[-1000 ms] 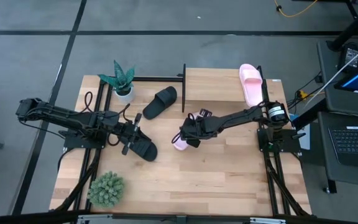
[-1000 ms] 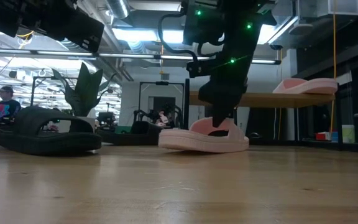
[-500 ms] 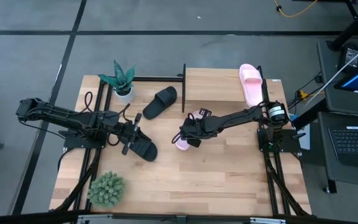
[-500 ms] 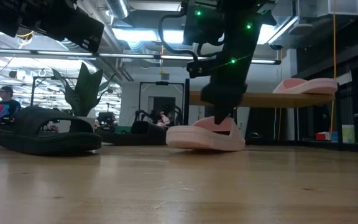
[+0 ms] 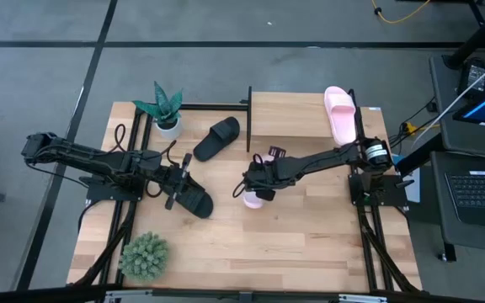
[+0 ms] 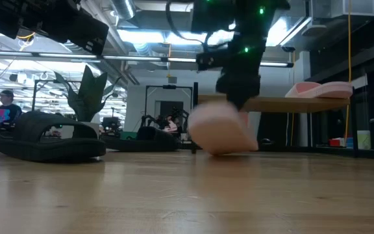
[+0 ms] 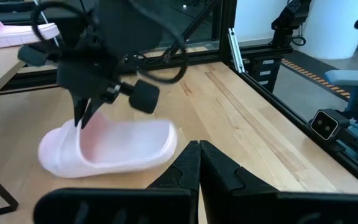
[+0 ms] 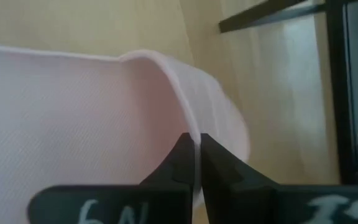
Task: Pick and place slides into the shelf
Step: Put the pink slide on the shelf
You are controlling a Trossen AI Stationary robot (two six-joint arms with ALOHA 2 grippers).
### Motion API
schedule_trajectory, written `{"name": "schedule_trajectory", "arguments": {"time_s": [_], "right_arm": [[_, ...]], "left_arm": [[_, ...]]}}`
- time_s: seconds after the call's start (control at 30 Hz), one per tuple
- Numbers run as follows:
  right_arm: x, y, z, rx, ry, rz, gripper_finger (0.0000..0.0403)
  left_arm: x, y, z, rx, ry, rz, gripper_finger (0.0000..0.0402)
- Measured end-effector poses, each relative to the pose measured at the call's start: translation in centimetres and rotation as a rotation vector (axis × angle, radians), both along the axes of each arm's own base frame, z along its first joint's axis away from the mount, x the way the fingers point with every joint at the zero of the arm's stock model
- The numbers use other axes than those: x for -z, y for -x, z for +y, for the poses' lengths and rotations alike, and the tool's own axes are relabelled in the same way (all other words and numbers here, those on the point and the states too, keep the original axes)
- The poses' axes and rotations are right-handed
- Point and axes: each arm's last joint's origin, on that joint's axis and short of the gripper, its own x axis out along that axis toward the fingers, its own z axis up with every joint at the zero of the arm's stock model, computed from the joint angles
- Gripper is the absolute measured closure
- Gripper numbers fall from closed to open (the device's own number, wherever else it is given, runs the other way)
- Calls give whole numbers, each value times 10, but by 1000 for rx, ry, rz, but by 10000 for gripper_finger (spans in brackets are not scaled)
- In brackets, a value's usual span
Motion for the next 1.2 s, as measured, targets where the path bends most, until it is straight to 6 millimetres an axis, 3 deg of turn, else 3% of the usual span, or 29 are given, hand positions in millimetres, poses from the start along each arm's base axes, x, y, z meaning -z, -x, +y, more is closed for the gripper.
{"name": "schedule_trajectory", "arguments": {"time_s": [0.3, 0.63, 0.8, 1.0, 1.2], "right_arm": [[-46, -6, 26, -65, -61, -10, 391], [-118, 6, 51, -111, -15, -16, 391], [-147, 17, 51, -94, 76, -12, 391], [-167, 27, 48, -175, 137, -21, 391], [-187, 39, 27, -175, 217, -42, 391]], "left_arm": [[0, 0, 0, 0, 0, 3, 401], [0, 0, 0, 0, 0, 3, 401], [1, 0, 0, -1, 1, 15, 401], [3, 1, 0, -1, 0, 27, 401], [2, 0, 0, -1, -1, 22, 401]]}}
